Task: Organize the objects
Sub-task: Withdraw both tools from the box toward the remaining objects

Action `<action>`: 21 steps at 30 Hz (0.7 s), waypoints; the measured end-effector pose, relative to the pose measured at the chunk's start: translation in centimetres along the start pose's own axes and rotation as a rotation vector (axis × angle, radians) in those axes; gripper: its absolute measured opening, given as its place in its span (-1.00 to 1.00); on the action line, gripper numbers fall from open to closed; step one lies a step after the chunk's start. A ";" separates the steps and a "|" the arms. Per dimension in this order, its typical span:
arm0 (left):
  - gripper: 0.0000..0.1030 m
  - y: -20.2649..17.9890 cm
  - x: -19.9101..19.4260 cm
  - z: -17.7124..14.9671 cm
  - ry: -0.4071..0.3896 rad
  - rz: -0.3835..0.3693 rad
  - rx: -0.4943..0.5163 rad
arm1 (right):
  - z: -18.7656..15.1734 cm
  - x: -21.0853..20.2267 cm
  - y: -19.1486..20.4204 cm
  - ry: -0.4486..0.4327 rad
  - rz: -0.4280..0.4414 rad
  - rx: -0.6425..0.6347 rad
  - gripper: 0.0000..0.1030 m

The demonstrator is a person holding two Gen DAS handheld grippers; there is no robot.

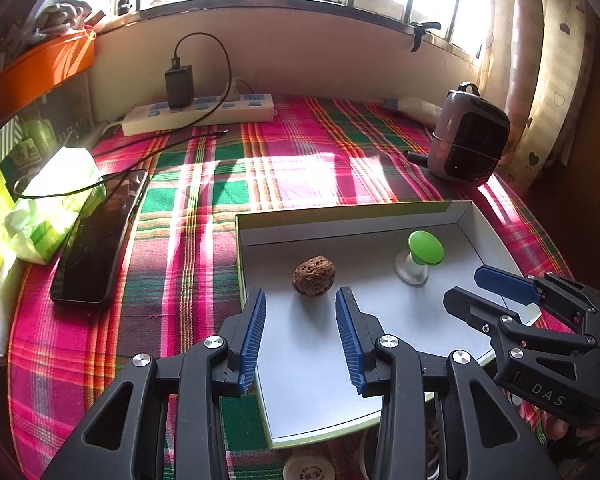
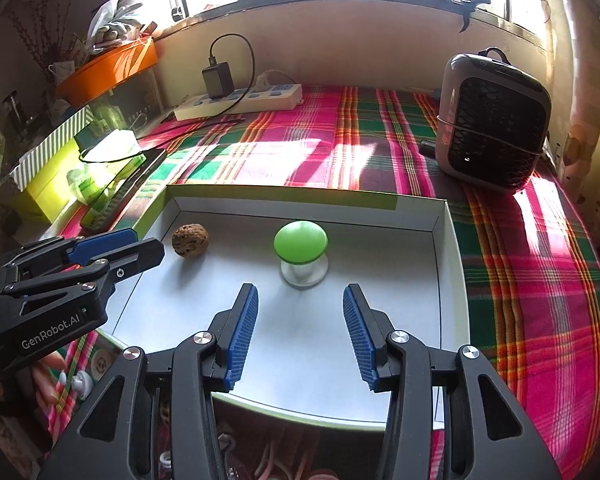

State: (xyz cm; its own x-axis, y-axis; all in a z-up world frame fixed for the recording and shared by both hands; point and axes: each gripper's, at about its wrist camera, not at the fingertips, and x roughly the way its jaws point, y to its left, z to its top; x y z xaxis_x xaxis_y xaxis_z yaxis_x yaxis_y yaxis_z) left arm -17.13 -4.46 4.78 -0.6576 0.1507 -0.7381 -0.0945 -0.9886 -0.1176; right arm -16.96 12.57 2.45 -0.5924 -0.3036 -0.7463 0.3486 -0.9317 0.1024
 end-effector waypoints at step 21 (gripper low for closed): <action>-0.32 2.2 -5.6 -4.9 -0.063 -0.023 -0.046 | -4.7 -5.6 -0.2 -0.073 -0.028 0.034 -0.11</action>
State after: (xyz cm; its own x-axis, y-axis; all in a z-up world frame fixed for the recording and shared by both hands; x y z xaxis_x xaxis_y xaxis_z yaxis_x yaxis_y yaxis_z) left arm -9.98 -7.43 5.40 -0.7012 0.1713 -0.6921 -0.0764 -0.9832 -0.1659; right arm -10.32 15.38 3.49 -0.6535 -0.2900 -0.6992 0.3071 -0.9458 0.1053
